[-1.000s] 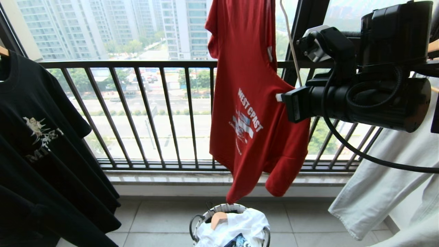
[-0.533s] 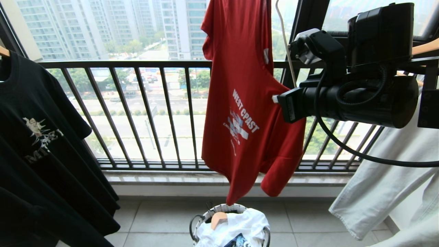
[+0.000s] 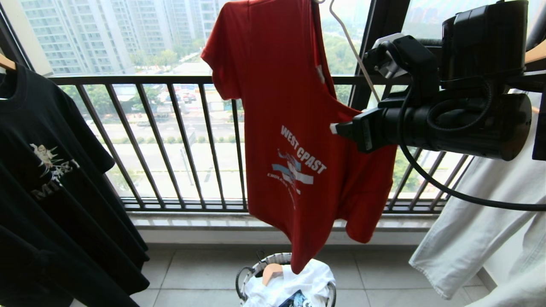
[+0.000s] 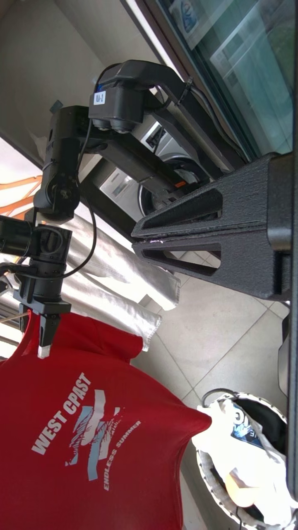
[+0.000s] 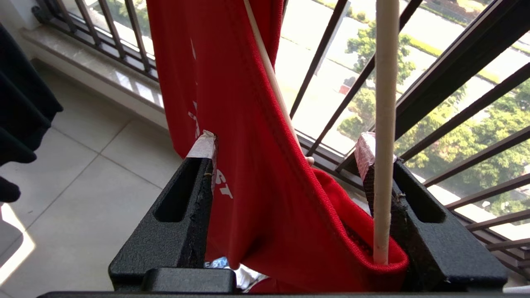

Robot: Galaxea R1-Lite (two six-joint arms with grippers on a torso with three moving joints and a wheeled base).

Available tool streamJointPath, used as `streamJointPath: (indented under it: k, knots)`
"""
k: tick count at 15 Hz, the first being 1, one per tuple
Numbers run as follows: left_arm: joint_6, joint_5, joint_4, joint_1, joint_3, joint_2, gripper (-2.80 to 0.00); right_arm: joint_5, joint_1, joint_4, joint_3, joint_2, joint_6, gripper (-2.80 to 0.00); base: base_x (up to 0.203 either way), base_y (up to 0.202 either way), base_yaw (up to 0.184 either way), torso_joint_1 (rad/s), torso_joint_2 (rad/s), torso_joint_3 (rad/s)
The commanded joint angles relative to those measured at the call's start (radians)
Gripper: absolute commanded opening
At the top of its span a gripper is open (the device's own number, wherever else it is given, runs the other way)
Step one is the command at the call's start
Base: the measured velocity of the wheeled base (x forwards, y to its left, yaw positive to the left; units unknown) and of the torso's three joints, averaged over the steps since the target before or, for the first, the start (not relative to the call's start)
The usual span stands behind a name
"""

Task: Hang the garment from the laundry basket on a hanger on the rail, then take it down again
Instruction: Hang the clothes rack on the clothesline, then take the clothes off the clothes rack

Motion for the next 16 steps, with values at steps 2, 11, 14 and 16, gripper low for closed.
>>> streamJointPath:
  k: [2,11,14,16]
  knots:
    - [-0.004,-0.008,-0.006,0.0,0.007,-0.002,-2.8,0.001,0.001,-0.003,0.039,-0.073,0.035,0.0,0.0,0.0,0.0,0.0,0.0,0.0]
    - [0.002,-0.008,-0.006,0.0,0.018,-0.014,-2.8,0.001,-0.003,-0.077,0.231,-0.403,0.285,0.0,0.0,0.0,0.0,0.0,0.0,0.0]
    - [0.004,-0.008,-0.006,0.0,0.025,-0.02,-2.8,0.0,-0.057,-0.081,0.224,-0.474,0.306,0.0,0.0,0.0,0.0,0.0,0.0,0.0]
    - [0.009,-0.008,-0.005,0.0,0.026,-0.02,-2.8,0.001,-0.114,-0.082,0.209,-0.493,0.308,0.0,0.0,0.0,0.0,0.0,0.0,0.0]
